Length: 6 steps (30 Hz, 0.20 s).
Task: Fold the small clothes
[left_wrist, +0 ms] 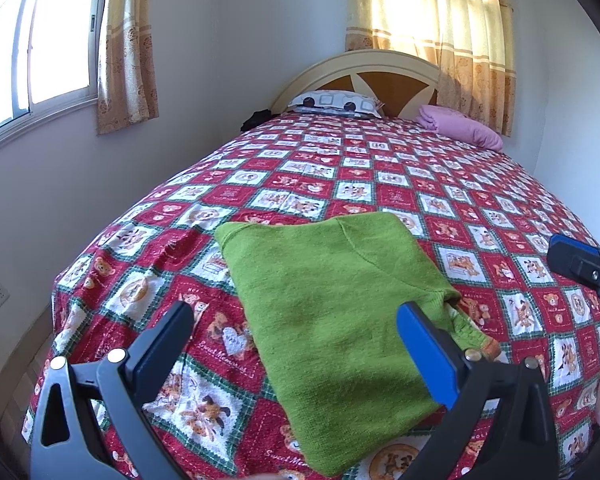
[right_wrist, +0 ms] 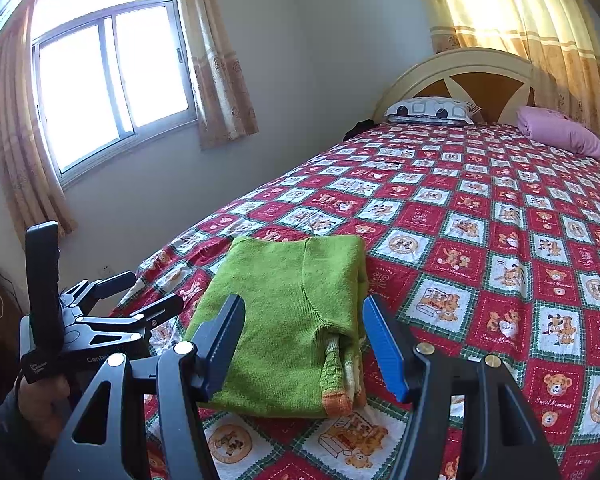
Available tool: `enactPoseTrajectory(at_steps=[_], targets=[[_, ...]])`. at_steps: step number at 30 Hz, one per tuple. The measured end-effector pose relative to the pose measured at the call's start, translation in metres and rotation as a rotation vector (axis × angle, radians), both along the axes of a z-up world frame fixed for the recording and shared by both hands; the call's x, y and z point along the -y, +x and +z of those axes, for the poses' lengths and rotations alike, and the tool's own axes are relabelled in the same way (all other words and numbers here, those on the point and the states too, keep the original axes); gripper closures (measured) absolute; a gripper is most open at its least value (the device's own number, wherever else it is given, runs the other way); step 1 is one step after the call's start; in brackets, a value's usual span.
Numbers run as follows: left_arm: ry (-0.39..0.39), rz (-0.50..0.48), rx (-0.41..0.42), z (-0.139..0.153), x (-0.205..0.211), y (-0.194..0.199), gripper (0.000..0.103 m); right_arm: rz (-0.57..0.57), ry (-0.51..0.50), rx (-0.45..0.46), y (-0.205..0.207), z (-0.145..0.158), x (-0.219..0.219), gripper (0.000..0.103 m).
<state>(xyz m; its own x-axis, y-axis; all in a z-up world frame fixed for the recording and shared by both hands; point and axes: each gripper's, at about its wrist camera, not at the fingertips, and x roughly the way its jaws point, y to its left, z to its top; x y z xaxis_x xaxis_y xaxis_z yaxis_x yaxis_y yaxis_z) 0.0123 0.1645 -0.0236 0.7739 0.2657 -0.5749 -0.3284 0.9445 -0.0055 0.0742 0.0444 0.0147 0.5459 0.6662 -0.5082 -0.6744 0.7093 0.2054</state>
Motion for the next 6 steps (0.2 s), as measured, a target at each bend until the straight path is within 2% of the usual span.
enactPoseTrajectory(at_steps=[6], targets=[[0.048, 0.001, 0.009, -0.0017, 0.0023, -0.0015, 0.000, 0.005, -0.002, -0.001, -0.0014, -0.0008, -0.0007, 0.040]])
